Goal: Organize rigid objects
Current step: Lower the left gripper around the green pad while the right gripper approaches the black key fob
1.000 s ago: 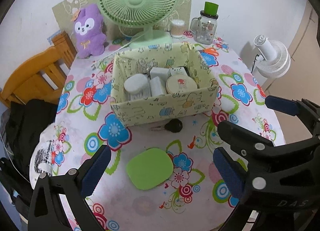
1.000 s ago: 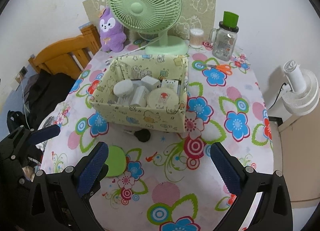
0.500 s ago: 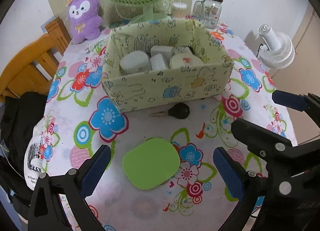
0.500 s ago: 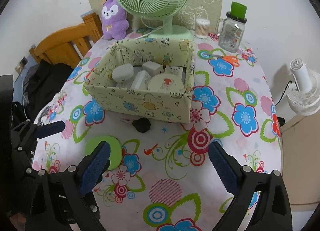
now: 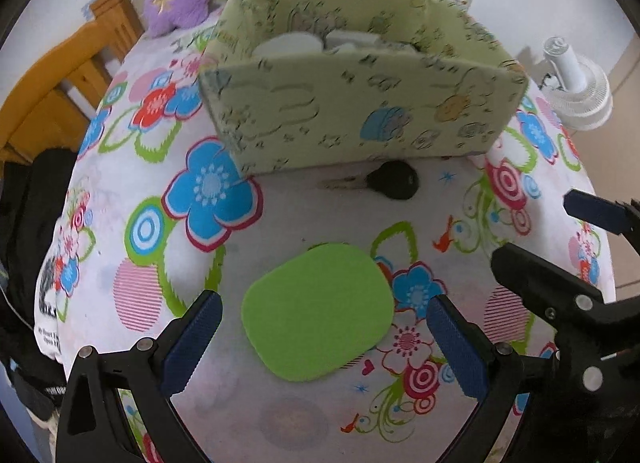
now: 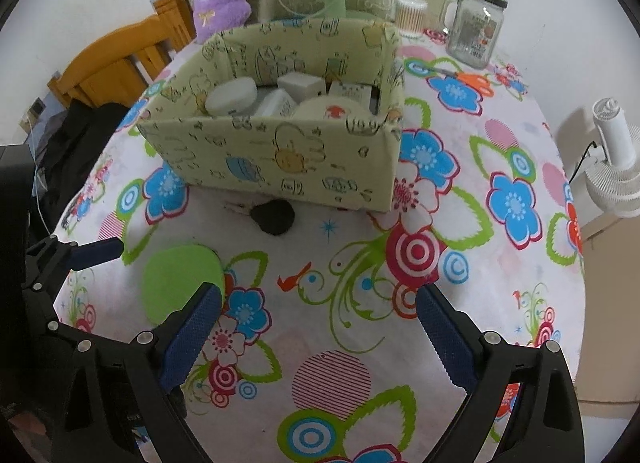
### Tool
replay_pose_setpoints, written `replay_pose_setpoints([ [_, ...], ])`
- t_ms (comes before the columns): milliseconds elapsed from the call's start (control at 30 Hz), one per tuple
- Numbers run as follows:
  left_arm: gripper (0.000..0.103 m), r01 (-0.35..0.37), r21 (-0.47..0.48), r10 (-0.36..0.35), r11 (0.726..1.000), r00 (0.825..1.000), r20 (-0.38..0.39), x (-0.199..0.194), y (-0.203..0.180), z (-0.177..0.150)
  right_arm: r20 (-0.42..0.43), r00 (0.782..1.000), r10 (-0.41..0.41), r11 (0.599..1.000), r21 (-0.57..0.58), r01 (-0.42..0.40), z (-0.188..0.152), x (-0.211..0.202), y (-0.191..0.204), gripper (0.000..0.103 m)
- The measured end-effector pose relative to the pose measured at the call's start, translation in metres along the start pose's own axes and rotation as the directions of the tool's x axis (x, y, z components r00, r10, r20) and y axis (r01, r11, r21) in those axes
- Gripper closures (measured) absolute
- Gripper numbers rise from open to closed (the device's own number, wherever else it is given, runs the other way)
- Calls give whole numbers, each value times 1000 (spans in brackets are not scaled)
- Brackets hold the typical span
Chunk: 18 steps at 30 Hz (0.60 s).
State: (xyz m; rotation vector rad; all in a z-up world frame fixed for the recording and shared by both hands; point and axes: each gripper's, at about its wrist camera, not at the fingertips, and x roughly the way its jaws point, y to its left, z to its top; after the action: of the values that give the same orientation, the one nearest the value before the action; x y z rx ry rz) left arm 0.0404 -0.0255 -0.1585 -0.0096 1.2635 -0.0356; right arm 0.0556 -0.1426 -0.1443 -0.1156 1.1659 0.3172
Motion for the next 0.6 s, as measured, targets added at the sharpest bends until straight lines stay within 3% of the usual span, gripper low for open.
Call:
replay_pose_setpoints([
  [200,0,-19,-121,16,992,999,-29,14,8,-4,-25,1000,-2,1000,21,3,2,14,-4,4],
  [600,0,-37,-235,23,971,998,-59,33,12,-9,-67,998,-11,1000,-4,11,11,39,0,4],
])
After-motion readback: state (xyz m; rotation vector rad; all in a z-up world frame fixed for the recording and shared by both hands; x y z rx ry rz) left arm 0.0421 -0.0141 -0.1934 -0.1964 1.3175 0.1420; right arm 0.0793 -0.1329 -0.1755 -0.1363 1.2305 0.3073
